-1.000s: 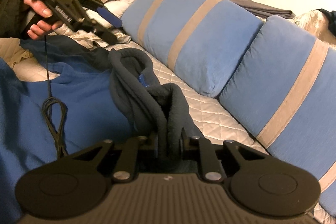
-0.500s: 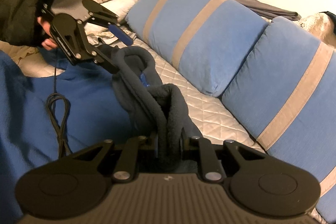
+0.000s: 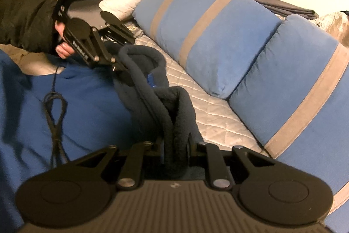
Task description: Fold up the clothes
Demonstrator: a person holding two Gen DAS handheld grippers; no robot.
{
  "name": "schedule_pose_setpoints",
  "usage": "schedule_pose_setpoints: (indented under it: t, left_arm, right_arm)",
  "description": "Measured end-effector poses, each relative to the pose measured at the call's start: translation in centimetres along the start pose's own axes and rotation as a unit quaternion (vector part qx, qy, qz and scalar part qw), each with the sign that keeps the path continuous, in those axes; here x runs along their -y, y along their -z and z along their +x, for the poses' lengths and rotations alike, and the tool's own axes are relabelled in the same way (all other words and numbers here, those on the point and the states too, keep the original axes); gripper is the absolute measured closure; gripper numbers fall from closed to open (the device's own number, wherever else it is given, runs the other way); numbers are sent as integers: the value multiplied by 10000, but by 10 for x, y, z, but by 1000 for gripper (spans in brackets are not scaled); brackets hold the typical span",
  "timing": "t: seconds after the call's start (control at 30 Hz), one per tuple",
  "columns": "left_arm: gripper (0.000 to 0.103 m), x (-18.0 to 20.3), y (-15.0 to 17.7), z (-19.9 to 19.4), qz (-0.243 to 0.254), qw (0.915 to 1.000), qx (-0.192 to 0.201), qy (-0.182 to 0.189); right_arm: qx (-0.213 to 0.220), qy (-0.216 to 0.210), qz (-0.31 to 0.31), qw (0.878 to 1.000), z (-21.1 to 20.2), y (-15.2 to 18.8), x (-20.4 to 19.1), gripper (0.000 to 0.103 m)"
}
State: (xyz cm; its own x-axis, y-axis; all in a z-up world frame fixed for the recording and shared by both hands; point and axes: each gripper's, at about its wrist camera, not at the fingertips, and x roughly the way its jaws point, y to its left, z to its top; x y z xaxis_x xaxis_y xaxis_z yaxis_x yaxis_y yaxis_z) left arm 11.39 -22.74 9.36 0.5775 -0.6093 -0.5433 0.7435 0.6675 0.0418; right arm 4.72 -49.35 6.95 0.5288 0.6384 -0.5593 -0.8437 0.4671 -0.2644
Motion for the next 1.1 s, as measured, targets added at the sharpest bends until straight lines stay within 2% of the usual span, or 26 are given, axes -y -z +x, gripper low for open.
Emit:
schedule_pose_setpoints:
  t: [0.13, 0.27, 0.4, 0.73, 1.1]
  left_arm:
    - [79, -4, -13, 3, -78, 9999, -29, -56]
    - [84, -7, -28, 6, -150, 9989, -6, -435]
    - [85, -9, -44, 10, -143, 9955, -70, -933]
    - [86, -13, -75, 21, -168, 9857, -181, -1665]
    - [86, -17, -88, 59, -72, 9654, -350, -2583]
  right_arm:
    - [-9, 123, 9, 9999, 5, -8, 12, 85]
    - [11, 315, 100, 9995, 12, -21, 27, 86]
    - [6, 487, 189, 9986, 21, -35, 39, 86]
    - [-31, 926, 417, 9948, 37, -58, 65, 86]
    - [-254, 1377, 531, 9887, 74, -68, 90, 86]
